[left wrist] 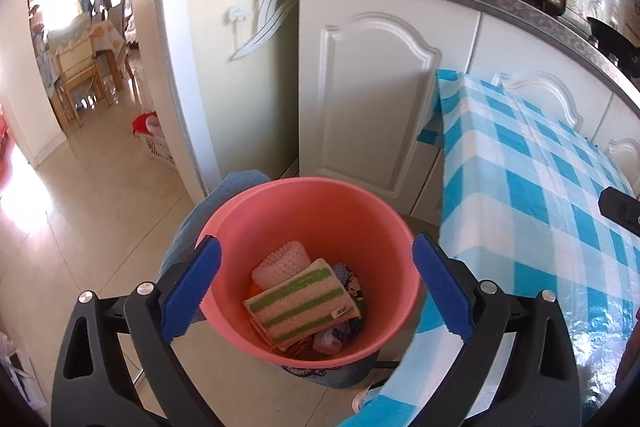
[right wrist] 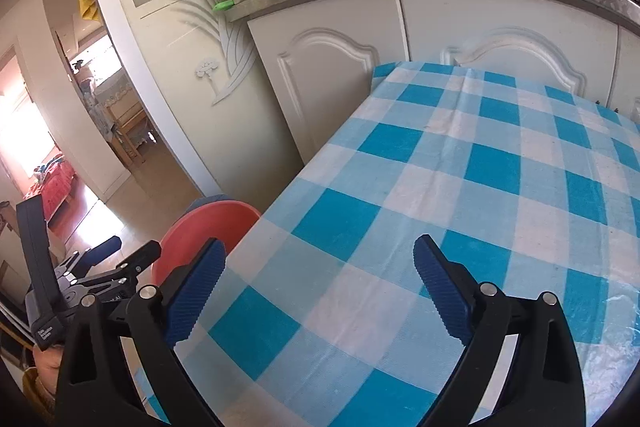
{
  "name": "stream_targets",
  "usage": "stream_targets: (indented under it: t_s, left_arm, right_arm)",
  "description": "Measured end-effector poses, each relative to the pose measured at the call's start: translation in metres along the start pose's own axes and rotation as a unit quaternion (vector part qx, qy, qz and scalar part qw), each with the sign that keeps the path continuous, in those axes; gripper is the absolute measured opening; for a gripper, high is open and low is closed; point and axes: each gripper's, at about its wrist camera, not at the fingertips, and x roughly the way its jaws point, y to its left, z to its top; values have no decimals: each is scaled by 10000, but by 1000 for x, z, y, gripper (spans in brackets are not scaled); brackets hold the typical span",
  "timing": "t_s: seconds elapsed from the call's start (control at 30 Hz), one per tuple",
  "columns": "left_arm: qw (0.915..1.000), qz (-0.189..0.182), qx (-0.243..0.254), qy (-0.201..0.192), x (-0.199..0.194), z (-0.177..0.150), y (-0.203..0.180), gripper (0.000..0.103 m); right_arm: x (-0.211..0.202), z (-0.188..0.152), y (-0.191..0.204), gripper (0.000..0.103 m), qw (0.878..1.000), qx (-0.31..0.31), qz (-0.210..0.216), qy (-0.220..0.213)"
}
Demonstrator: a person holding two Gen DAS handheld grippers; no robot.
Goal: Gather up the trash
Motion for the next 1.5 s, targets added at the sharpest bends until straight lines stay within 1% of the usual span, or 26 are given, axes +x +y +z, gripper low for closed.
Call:
stream_targets:
  t_s: [0.2, 0.3, 0.57, 0.83, 0.93, 1.07, 1.13, 1.23, 1.5]
  left_arm:
    - [9994, -220, 207, -162, -19, 5, -30, 97]
    - [9984, -325, 304, -339, -35, 10, -48, 98]
    - [9927, -839, 616, -608, -73, 23, -106, 99]
    - [9832, -1385, 922, -754, -109, 29, -163, 99]
    - [9788, -1622, 958, -801, -123, 30, -179, 99]
    - [9732, -1829, 1036, -934, -143, 34, -196, 99]
    - [9703, -1876, 1103, -1060, -154, 36, -204, 99]
    - [9673, -1820, 1205, -1295, -172, 38, -215, 99]
    - [9587, -1941, 1234, -1671, -210, 45, -226, 99]
  right_arm:
    - [-29, -5, -20, 94, 9986, -49, -460, -261]
    - [-47, -7, -32, 94, 9969, -19, -658, -434]
    - [-105, -8, -59, 94, 9875, 18, -1224, -998]
    - [-175, -18, -76, 94, 9707, 42, -1830, -1557]
    - [-199, -22, -80, 94, 9626, 21, -2069, -1752]
    - [-228, -26, -81, 94, 9526, 66, -2268, -2025]
    - [-241, -27, -81, 94, 9479, 90, -2336, -2162]
    - [-258, -29, -80, 95, 9406, 80, -2464, -2335]
    - [-302, -34, -70, 96, 9238, 113, -2605, -2803]
